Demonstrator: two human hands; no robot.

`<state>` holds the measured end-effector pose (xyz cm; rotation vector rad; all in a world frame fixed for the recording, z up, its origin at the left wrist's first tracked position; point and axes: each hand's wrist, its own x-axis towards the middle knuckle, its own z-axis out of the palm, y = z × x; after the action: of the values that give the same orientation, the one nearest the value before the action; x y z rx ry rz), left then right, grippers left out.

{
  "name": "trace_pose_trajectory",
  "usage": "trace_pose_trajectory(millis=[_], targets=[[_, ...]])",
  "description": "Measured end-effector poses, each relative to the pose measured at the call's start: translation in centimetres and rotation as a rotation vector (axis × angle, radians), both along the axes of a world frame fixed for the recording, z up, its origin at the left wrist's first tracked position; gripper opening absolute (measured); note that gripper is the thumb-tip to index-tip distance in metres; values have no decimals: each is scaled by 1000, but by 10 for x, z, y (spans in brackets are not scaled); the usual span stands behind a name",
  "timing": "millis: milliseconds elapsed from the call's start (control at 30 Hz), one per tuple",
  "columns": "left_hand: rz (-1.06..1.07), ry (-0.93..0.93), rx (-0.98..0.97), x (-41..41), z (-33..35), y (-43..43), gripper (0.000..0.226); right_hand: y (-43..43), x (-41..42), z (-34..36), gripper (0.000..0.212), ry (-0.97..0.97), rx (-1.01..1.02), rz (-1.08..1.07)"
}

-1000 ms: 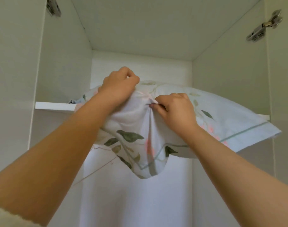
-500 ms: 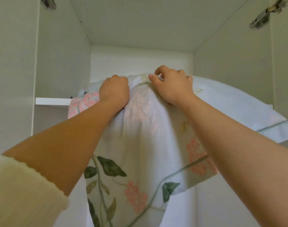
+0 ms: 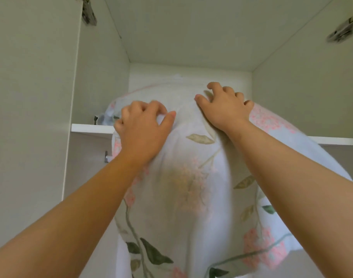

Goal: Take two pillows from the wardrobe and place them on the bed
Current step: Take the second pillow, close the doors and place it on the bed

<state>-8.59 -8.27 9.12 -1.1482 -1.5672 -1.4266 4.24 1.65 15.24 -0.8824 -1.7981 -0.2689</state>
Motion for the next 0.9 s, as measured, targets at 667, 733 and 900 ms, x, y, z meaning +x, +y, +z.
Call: trace_pose_trajectory(millis=[667, 733, 900], targets=[[-487, -310, 96, -25, -26, -1, 42, 9, 19, -67, 47, 63, 12, 35], [-480, -357, 159, -27, -26, -7, 39, 4, 26, -71, 46, 102, 25, 38], [-492, -650, 262, -27, 17, -8, 90, -4, 21, -53, 35, 244, 114, 55]])
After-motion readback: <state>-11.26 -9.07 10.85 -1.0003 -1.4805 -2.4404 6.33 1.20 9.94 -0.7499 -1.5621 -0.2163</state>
